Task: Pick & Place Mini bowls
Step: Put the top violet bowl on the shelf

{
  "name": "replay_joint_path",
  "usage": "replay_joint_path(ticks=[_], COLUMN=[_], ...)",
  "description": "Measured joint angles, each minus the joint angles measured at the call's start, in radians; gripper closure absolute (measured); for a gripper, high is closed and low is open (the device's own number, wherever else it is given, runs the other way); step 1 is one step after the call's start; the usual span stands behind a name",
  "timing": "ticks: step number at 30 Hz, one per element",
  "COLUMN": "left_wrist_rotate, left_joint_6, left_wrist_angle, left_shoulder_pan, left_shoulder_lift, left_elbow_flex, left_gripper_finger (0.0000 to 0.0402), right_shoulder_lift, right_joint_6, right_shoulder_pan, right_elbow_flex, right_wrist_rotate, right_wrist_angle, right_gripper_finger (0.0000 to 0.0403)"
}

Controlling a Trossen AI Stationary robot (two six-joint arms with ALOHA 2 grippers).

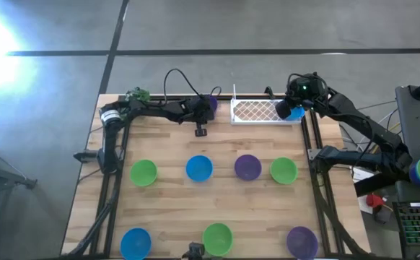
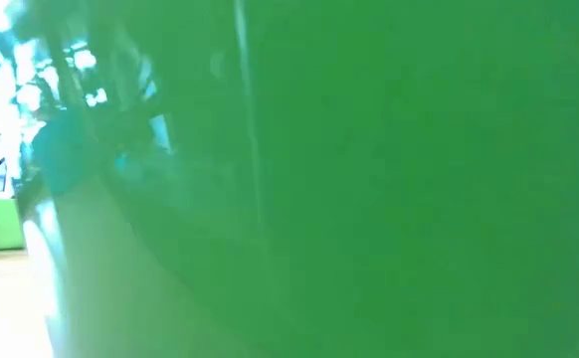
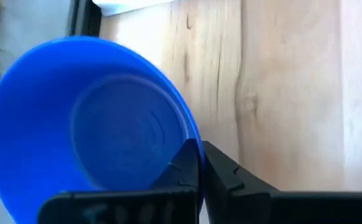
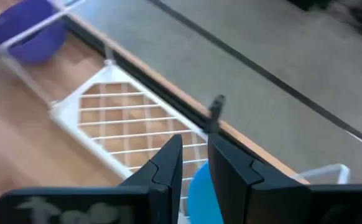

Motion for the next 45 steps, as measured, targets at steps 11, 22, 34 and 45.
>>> replay_joint_path(ticks=[11,22,34,45], left_wrist_rotate=[-0.364,-0.538,-0.55,-0.559], left_joint_6=[0.17,0.252,0.294,0.342], left_wrist_angle=[-0.024,0.007,0.048,0.073], left_shoulder_pan=[-0.178,-0.292,-0.346,-0.375], left_shoulder_lift=[-0.13,-0.144,-0.147,-0.147], left_elbow_flex=[0.008,0.008,0.017,0.035], left_gripper_finger=[0.0401,0.0401,0.0401,0.0401], right_shoulder_lift=[0.0,0.0,0.007,0.135], right_joint_6=[-0.221,-0.436,-0.441,-0.423], right_shoulder_pan=[0.028,0.233,0.309,0.326], right_elbow_flex=[0.0,0.0,-0.002,-0.002], right_wrist_rotate=[-0.315,-0.332,-0.324,-0.323], right_wrist_angle=[0.025,0.137,0.262,0.418], right_gripper_finger=[0.0344,0.0351,0.0341,0.0293])
